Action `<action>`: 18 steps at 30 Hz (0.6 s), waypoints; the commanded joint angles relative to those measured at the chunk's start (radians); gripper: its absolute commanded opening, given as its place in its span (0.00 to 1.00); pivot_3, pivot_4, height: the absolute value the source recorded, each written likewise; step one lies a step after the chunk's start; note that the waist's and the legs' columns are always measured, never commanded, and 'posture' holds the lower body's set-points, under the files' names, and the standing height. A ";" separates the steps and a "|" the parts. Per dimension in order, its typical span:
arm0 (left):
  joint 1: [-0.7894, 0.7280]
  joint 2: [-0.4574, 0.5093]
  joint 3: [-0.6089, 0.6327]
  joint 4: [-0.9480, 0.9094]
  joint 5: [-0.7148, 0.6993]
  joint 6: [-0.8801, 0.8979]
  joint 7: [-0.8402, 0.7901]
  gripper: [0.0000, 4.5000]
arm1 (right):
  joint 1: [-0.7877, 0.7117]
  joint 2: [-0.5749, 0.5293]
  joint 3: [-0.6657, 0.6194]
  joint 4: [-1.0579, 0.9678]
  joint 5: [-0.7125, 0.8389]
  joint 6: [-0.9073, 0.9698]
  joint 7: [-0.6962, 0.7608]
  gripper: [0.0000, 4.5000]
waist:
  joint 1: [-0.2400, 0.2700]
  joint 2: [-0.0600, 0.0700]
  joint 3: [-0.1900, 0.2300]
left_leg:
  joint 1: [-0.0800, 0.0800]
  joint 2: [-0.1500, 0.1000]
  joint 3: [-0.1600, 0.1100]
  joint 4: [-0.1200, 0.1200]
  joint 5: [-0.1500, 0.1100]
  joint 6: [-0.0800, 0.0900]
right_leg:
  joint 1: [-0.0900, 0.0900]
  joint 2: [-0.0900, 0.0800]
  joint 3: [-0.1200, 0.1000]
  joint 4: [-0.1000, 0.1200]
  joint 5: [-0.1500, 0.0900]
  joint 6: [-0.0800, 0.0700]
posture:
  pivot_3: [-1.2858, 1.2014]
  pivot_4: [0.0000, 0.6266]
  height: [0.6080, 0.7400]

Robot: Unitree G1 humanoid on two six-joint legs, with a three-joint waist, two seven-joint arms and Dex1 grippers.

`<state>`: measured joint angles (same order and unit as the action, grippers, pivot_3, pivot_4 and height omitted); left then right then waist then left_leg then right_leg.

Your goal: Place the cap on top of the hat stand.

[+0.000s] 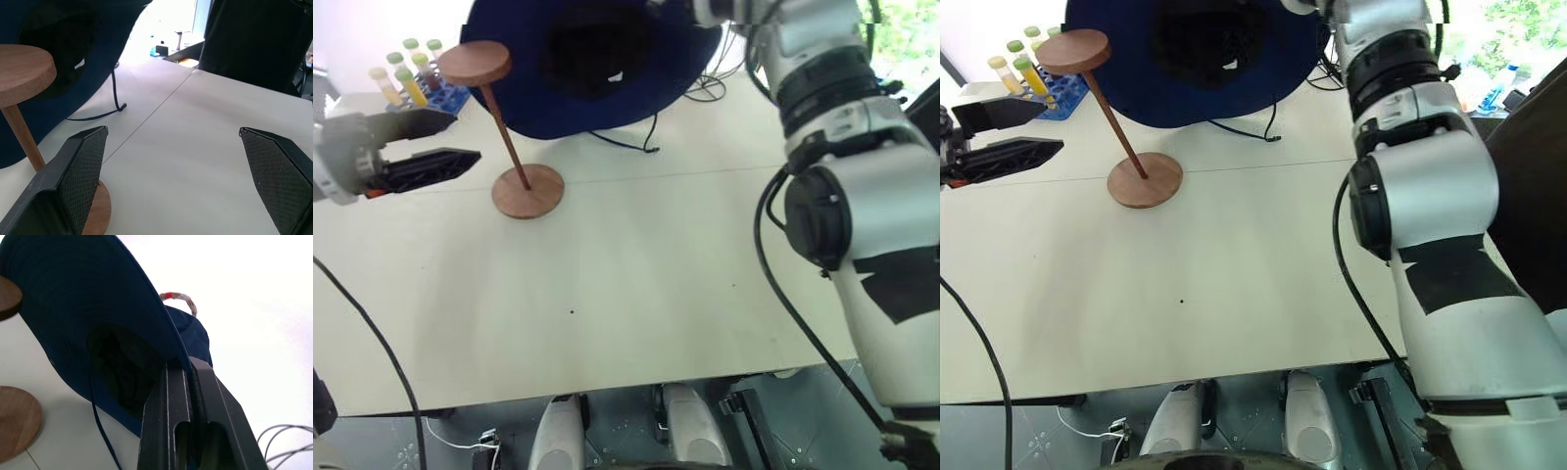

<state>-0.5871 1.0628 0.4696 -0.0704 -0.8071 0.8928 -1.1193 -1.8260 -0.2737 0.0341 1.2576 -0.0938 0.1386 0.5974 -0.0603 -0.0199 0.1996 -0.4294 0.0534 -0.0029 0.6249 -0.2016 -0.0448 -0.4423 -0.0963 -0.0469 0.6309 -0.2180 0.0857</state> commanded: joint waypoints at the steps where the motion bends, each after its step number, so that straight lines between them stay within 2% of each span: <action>1: 0.017 0.031 0.087 -0.020 -0.026 0.006 0.030 1.00 | -0.091 0.029 -0.016 0.002 0.004 -0.067 -0.035 0.01 | -0.002 0.000 0.000 | 0.000 0.000 0.000 0.000 0.000 0.000 | 0.000 0.000 0.000 0.000 0.000 0.000 | 0.52 0.24 0.96; 8: 0.098 0.057 0.215 0.003 -0.034 0.030 0.072 1.00 | -0.126 0.114 -0.015 -0.026 0.011 -0.163 -0.026 0.01 | -0.010 0.000 0.000 | 0.000 0.000 0.000 -0.002 0.000 0.000 | -0.001 0.000 0.000 0.000 0.000 0.000 | 0.52 0.24 0.96; 18: 0.243 0.114 0.438 0.035 -0.035 0.080 0.101 1.00 | -0.083 0.148 -0.004 -0.097 0.000 -0.293 -0.088 0.01 | -0.009 -0.001 -0.001 | 0.000 0.000 0.000 -0.003 0.000 0.000 | -0.001 0.000 0.000 0.000 0.000 0.000 | 0.52 0.24 0.96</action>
<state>-0.3454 1.1411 0.8301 -0.0332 -0.8301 0.9602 -1.0242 -1.8928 -0.1306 0.0340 1.2239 -0.0963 -0.1068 0.5392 -0.0690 -0.0210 0.1991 -0.4291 0.0535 -0.0034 0.6216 -0.2017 -0.0452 -0.4435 -0.0964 -0.0471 0.6310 -0.2181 0.0855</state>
